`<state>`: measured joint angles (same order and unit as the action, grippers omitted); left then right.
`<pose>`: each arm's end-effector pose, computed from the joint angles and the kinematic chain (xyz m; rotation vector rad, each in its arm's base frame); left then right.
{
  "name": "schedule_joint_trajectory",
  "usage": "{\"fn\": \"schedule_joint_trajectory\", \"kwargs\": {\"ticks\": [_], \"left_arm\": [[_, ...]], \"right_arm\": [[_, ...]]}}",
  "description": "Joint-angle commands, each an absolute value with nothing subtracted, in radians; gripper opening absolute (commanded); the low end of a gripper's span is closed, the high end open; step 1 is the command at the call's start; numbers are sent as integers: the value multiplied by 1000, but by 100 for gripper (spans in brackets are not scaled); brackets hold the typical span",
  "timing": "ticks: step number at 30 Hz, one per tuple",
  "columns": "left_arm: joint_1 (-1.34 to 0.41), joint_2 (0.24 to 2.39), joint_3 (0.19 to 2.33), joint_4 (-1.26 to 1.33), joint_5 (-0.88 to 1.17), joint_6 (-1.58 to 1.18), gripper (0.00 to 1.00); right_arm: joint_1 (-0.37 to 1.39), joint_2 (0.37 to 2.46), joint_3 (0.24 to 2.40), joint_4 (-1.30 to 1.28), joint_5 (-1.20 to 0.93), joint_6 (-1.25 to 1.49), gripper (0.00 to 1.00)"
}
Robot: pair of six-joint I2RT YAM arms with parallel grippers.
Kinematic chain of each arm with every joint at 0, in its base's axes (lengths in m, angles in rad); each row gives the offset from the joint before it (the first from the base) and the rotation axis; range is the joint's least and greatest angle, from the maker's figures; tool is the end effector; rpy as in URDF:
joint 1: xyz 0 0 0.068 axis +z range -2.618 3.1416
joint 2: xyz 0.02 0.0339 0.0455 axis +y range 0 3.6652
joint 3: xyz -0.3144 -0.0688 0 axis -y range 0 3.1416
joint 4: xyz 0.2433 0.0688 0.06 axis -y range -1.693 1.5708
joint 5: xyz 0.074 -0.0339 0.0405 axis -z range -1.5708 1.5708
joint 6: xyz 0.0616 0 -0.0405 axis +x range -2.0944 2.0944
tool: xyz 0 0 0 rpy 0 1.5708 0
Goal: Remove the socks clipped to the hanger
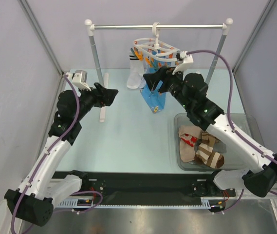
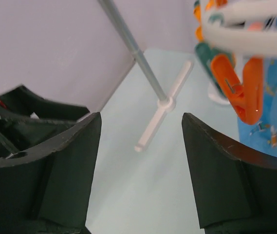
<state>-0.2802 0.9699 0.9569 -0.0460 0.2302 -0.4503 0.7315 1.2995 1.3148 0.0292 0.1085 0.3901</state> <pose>0.2076 -0.0744 0.4218 0.0395 1.6806 -0.7432 0.2375 0.2043 0.4861 -0.1800 1.5722 0.8059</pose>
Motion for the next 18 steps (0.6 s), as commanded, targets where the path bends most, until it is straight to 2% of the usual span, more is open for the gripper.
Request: {"fn": "schedule_joint_trajectory", "kwargs": {"ticks": [1,9,18], "left_arm": [[-281,945,983,-64,296,-480,80],[-281,910,980,-71,410,-486,80],[-281,902,989,-74,422,-492,80]], "right_arm": [[730,1296,1432,-129,216,338,73],[698,1357,1587,-202,218,218,74],[663,1434,1643,-212,264,167,69]]}}
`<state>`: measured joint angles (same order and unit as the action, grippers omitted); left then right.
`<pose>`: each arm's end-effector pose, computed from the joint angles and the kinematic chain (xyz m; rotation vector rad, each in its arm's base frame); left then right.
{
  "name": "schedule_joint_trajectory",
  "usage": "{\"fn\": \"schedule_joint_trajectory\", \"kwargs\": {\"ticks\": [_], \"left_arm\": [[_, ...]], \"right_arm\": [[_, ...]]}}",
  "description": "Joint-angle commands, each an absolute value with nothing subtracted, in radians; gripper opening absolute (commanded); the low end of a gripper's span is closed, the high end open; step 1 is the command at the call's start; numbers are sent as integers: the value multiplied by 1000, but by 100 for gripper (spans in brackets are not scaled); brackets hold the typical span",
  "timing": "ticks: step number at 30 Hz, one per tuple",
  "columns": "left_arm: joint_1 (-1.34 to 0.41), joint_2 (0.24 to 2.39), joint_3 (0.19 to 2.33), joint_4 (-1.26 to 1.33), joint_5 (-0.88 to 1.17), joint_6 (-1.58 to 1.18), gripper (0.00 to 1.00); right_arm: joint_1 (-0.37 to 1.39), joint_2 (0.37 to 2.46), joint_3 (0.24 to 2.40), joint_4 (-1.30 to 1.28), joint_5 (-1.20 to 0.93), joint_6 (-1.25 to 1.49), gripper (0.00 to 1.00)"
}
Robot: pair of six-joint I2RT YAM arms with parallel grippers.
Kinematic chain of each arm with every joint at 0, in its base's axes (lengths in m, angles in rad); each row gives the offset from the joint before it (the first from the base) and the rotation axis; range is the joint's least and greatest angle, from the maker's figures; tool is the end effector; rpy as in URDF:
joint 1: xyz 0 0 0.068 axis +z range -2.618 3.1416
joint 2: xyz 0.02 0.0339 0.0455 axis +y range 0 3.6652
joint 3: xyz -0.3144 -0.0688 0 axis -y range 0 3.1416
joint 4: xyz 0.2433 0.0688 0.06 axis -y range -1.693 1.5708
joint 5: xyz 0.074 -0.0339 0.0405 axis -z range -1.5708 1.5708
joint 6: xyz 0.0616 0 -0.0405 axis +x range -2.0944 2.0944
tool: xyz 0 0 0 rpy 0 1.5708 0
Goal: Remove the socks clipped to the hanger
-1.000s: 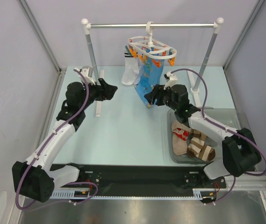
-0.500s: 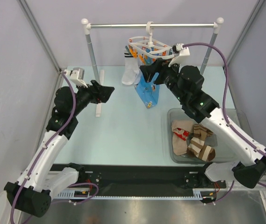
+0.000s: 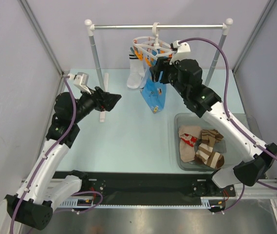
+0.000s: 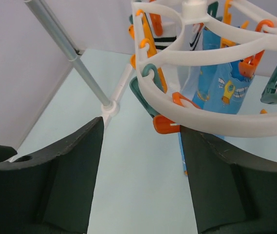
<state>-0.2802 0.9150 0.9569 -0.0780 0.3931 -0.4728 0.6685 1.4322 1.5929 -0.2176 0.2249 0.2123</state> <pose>0.1854 -0.0779 0.4281 0.1567 1.6718 -0.8901 0.2761 0.2006 0.5154 -0.2004 1.6368 0.4928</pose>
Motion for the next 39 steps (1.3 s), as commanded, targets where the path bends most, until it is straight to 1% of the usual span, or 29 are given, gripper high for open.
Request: {"fn": "schedule_joint_trajectory", "kwargs": {"ticks": [1,9,11,12,13,15,16,17,18,19,25,29,32,33,39], "left_arm": [[-281,903,989,-74,420,-494,80],[-281,923,1008,-72,422,-499,80],[-281,926,1012,-74,419,-500,80],[-281,928,1012,-72,419,-502,80],[-281,931,1014,-71,420,-502,80],[-281,940,1019,-71,420,-503,80],[-281,943,1025,-69,419,-502,80],[-281,948,1028,-69,419,-500,80],[-282,963,1032,-69,410,-489,79],[-282,971,1046,-72,403,-485,79],[-290,1067,1120,-66,351,-416,77],[-296,1153,1161,-20,341,-359,77],[-295,1222,1166,86,345,-313,77],[-296,1241,1169,128,342,-301,77],[-291,1408,1265,164,356,-226,78]], "right_arm": [[658,1439,1641,-212,267,166,68],[635,1474,1629,-143,294,88,64],[635,1477,1629,-121,316,77,61],[634,1480,1629,-115,327,66,58],[634,1480,1628,-107,339,61,51],[623,1480,1625,-95,374,55,44],[615,1479,1621,-94,377,58,38],[606,1477,1620,-91,377,60,36],[597,1471,1611,-86,374,61,31],[575,1468,1606,-81,367,64,28],[454,1456,1602,-78,275,94,18],[379,1459,1600,-38,154,127,18],[339,1482,1614,-11,85,143,17],[331,1492,1623,-11,71,152,17],[293,1537,1663,-14,15,166,17]]}}
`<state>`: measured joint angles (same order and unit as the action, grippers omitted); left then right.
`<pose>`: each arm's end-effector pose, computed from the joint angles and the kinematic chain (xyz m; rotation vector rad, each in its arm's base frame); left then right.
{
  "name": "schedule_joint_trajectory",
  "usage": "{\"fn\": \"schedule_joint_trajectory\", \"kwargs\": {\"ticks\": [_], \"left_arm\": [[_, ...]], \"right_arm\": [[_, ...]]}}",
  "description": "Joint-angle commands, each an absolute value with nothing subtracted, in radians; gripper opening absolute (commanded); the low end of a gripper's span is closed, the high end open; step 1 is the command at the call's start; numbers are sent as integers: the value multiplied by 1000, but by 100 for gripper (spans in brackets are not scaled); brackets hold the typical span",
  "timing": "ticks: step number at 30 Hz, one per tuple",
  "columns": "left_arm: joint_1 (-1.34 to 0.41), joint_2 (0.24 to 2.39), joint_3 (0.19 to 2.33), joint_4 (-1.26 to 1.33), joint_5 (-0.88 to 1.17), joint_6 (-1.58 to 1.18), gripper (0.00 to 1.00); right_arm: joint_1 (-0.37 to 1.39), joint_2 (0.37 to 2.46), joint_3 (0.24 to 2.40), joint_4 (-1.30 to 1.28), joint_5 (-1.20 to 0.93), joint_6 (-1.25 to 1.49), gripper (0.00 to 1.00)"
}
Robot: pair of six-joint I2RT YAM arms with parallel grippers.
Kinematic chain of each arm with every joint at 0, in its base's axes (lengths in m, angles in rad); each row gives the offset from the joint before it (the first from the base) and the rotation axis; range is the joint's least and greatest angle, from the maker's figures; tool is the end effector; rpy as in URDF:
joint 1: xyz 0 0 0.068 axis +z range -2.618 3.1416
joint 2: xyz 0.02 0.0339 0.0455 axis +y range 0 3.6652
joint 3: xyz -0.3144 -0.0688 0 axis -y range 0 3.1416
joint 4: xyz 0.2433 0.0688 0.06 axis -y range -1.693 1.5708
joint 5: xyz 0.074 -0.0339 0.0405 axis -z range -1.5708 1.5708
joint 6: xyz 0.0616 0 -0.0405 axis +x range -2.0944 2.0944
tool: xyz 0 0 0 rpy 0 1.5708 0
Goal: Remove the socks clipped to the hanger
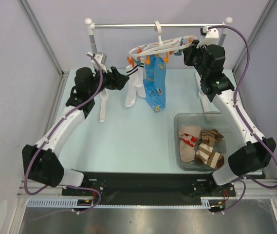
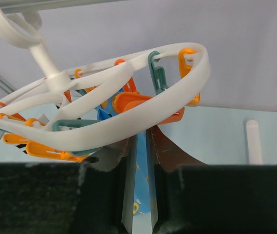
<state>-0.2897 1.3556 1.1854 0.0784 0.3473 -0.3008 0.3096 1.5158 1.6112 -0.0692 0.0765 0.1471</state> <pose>0.3143 -0.1156 0.4265 0.2608 1.6899 -0.7315 0.3582 0.1096 0.5139 -0.0652 1.5511 0.3027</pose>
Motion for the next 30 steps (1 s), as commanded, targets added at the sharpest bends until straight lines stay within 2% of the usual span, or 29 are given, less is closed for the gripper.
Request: {"fn": "schedule_joint_trajectory", "kwargs": {"ticks": [1,10,20,21,22,24,26,27,29,30], "left_arm": [[-287,1428,1279,164,354,-222,78],[-268,1604,1377,195,391,-206,78],[-268,1779,1509,225,344,-212,75],[-270,1801,1514,244,348,-215,68],[-270,1808,1525,255,365,-227,57],[-276,1801,1528,253,393,-239,27],[-290,1758,1490,239,373,-235,14],[-305,1731,1461,242,347,-230,7],[-321,1639,1382,229,327,-227,1],[-334,1611,1359,219,316,-229,0]], "right_arm": [[288,1542,1666,-14,11,173,17],[247,1574,1678,20,-77,204,16],[235,1582,1672,43,-113,221,16],[233,1580,1667,44,-120,225,16],[232,1580,1663,46,-132,229,16],[230,1577,1655,40,-141,232,17],[232,1572,1654,25,-150,235,20],[232,1557,1646,5,-152,238,24],[230,1531,1623,5,-163,252,30],[232,1493,1588,-29,-169,259,39]]}}
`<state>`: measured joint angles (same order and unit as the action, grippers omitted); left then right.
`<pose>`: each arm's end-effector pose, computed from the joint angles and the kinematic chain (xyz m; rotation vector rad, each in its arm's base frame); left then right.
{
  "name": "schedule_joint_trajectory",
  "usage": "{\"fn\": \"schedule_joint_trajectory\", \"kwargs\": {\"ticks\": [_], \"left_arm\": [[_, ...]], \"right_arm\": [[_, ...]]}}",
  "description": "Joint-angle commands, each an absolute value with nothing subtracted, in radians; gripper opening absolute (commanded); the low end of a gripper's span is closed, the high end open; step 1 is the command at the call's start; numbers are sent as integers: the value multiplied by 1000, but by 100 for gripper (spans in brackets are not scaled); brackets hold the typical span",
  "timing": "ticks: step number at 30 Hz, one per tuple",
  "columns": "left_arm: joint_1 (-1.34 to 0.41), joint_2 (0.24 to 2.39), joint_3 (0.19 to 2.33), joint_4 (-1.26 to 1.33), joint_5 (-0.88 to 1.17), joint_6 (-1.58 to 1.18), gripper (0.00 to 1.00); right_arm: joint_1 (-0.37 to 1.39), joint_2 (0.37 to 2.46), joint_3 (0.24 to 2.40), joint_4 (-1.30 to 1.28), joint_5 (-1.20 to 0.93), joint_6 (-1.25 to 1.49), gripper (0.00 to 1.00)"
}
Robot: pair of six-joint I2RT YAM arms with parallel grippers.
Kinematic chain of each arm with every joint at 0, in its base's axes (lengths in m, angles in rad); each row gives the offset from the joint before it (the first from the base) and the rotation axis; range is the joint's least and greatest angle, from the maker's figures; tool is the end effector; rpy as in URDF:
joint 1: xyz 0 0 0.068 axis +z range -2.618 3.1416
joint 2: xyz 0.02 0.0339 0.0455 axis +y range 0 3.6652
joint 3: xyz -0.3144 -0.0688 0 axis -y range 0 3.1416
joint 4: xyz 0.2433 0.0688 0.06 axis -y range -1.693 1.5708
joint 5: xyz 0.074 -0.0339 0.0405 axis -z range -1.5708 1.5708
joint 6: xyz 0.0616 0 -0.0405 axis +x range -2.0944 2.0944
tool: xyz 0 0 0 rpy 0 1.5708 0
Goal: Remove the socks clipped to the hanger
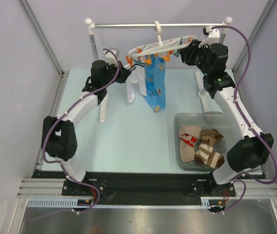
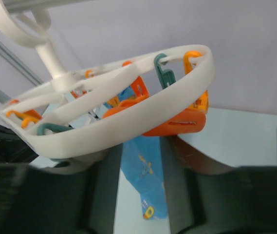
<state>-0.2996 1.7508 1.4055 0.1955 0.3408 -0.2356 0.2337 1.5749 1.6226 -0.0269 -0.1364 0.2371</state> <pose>0.4297 -0.1543 0.3772 0.3135 1.7328 -0.6854 0.3837 0.1000 0.5022 -0.1066 1.5662 0.4769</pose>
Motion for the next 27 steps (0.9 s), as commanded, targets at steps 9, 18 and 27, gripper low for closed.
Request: {"fn": "schedule_joint_trajectory", "kwargs": {"ticks": [9,18,27], "left_arm": [[-437,1338,1158,138,299,-256,0],[-569,1214,1089,83,221,-336,1],[-660,1207,1072,71,199,-480,1]], "right_arm": [[277,1166,1300,-136,-161,301,77],[517,942,1080,-161,-107,265,81],[828,982,925,-14,137,134,85]]}}
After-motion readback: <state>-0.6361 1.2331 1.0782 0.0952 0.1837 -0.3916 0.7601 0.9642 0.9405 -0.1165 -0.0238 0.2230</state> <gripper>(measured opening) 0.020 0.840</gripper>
